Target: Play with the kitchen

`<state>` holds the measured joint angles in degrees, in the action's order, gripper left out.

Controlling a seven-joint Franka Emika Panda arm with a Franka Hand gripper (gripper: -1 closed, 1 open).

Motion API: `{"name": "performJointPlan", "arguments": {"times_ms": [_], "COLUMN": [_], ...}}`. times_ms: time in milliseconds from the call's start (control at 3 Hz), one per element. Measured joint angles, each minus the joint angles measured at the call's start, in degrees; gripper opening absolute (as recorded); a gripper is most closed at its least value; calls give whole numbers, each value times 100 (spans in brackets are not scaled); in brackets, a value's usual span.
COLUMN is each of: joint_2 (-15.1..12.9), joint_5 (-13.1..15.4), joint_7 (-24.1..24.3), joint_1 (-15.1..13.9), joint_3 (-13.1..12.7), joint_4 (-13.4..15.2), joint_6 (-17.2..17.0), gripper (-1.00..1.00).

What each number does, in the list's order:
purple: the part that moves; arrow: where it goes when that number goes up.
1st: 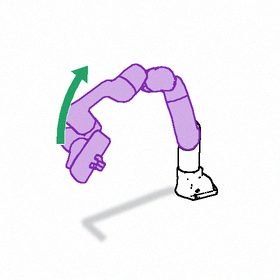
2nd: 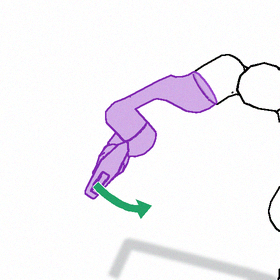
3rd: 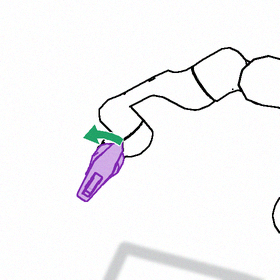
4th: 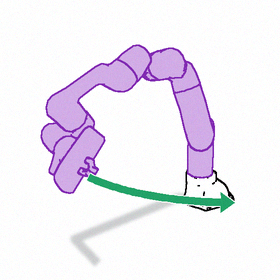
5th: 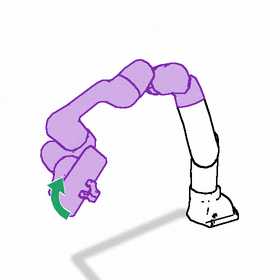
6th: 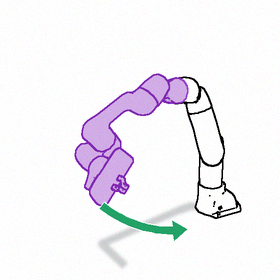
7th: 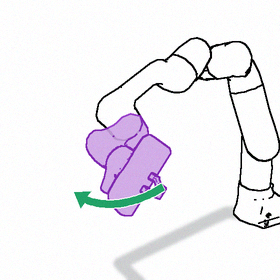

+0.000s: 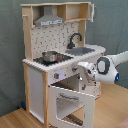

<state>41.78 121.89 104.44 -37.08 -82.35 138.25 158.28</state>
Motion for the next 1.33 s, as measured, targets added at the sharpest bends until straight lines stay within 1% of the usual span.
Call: {"name": "performJointPlan", "arguments": {"times_ms": [333,667,1000,1333], "joint_2": [102,523,980,1595], "joint_5": [1,1,1,0], "joint_7": [-288,-672,-918,-941], "joint_1": [385,569,802,842], "joint_3": [294,446,644,708], "joint_4": [118,118,118,120], "joint_6": [0,-3,-3,-21], "gripper": [100,100,100,100]}}
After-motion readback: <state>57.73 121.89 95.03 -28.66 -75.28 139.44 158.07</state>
